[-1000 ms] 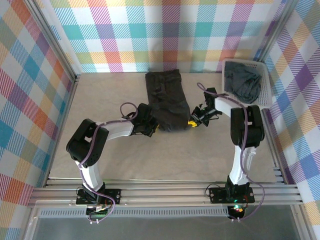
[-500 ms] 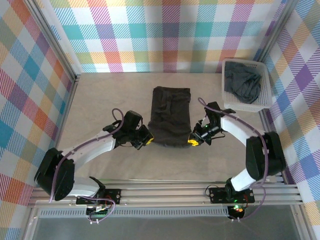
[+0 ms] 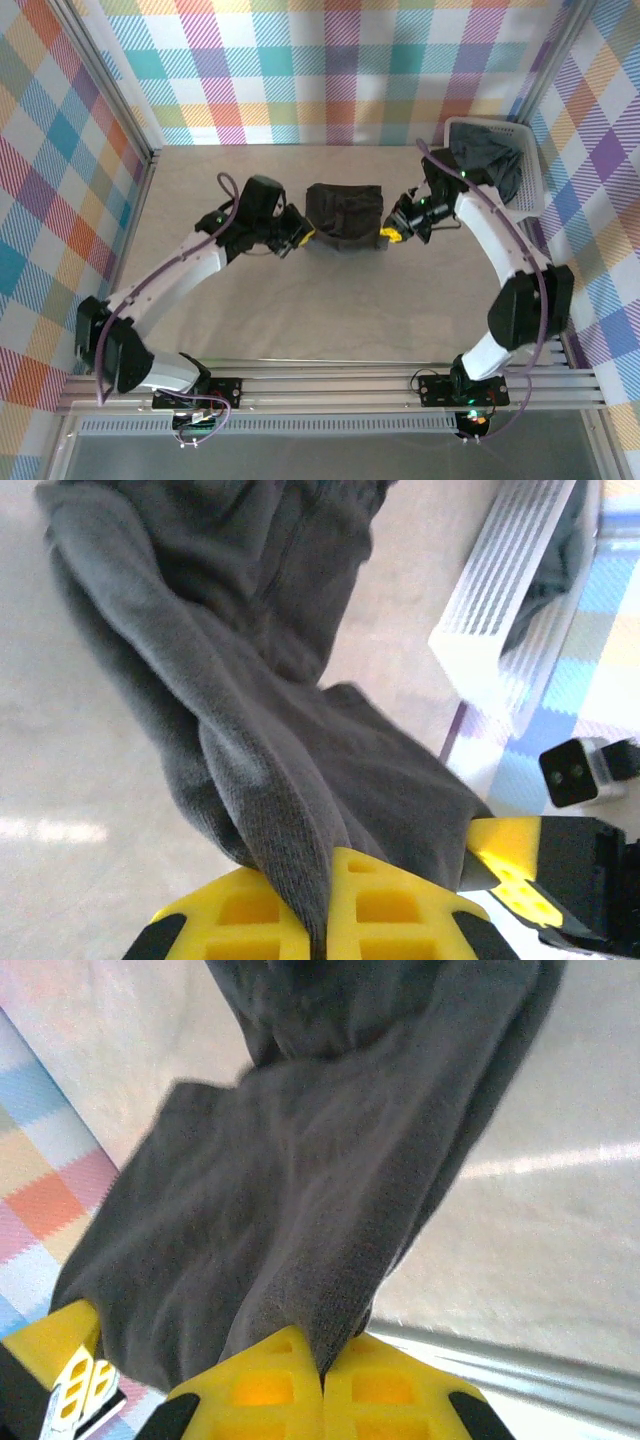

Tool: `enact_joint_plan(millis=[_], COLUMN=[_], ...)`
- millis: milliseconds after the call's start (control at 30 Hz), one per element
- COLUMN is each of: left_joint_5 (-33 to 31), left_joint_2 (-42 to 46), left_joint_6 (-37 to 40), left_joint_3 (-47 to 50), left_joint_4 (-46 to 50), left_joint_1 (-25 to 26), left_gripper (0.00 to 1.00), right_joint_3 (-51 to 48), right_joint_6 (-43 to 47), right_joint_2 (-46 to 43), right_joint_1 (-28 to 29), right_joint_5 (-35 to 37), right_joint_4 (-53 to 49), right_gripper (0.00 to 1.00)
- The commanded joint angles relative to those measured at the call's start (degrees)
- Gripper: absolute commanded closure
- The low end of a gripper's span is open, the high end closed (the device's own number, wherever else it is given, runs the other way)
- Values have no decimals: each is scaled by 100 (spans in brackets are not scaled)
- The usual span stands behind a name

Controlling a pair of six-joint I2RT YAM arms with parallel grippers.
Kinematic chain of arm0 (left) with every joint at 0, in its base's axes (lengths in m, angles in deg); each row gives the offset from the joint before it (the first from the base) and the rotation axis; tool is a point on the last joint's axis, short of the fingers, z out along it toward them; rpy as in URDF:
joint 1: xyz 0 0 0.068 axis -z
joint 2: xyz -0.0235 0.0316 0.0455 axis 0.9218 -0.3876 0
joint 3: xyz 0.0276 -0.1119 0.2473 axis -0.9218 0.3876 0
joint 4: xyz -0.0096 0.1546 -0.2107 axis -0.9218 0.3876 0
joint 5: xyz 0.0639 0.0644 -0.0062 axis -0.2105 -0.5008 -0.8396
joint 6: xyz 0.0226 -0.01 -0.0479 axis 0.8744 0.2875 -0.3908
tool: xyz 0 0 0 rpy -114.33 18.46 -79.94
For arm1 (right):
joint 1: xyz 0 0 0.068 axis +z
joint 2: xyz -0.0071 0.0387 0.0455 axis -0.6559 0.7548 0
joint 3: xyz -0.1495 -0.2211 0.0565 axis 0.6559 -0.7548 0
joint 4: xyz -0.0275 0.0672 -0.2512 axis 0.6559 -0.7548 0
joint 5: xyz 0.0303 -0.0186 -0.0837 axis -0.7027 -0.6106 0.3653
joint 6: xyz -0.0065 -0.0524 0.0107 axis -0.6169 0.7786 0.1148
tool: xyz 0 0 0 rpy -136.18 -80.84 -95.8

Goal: Fold and stack the t-shirts

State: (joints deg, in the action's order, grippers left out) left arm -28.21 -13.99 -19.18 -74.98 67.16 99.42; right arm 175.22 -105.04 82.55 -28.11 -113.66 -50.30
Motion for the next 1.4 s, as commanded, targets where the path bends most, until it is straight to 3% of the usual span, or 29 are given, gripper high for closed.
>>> enact_joint_plan(millis=[0,233,267,333,400,467,567,667,800,967,1033,1133,1367], left_joint_5=[-41,203,302,398,355,329,189,-209,-501,-1614,-1994,-2180,-2478], left_joint_2=[-977,-3533,-3917,-4706,-5172,-5288,-4931,-3849,-2507,-2044,-2418,-3070,-4069], left_joint_6=[37,30,18,114,271,404,631,565,-554,-2411,-3154,-3793,-3974], left_joint_3=[-853,-2952,-3289,-4091,-4739,-5064,-4990,-3701,-1584,-147,-44,-350,-1657], left_joint_4=[214,-120,-176,-210,-198,-324,-50,-278,-1270,-2726,-3398,-3881,-2992], left_joint_1=[-336,-1093,-1164,-1298,-1380,-1386,-1340,-1180,-617,695,1079,1299,1402], left_gripper=[100,100,95,69,49,45,44,44,42,30,28,25,25], right_joint_3=[1013,4356,4841,5818,6641,7002,6305,5093,3248,-379,-1335,-1972,-2203], right_joint_6=[-92,-364,-405,-463,-439,-259,86,352,424,-329,-700,-861,-426], right_joint_2=[919,3842,4240,5103,5692,5863,5347,4409,2903,358,-344,-936,-1903], right_joint_1=[-208,-505,-527,-562,-619,-660,-689,-691,-691,-682,-691,-691,-725], right_joint_5=[205,262,243,-114,-210,-167,-213,-204,-173,-241,-236,-476,-555], right_joint_4=[-223,-199,-248,-33,-59,-26,450,1070,1809,4663,5251,5225,4162], right_gripper=[100,100,100,78,66,60,56,54,53,50,47,47,47])
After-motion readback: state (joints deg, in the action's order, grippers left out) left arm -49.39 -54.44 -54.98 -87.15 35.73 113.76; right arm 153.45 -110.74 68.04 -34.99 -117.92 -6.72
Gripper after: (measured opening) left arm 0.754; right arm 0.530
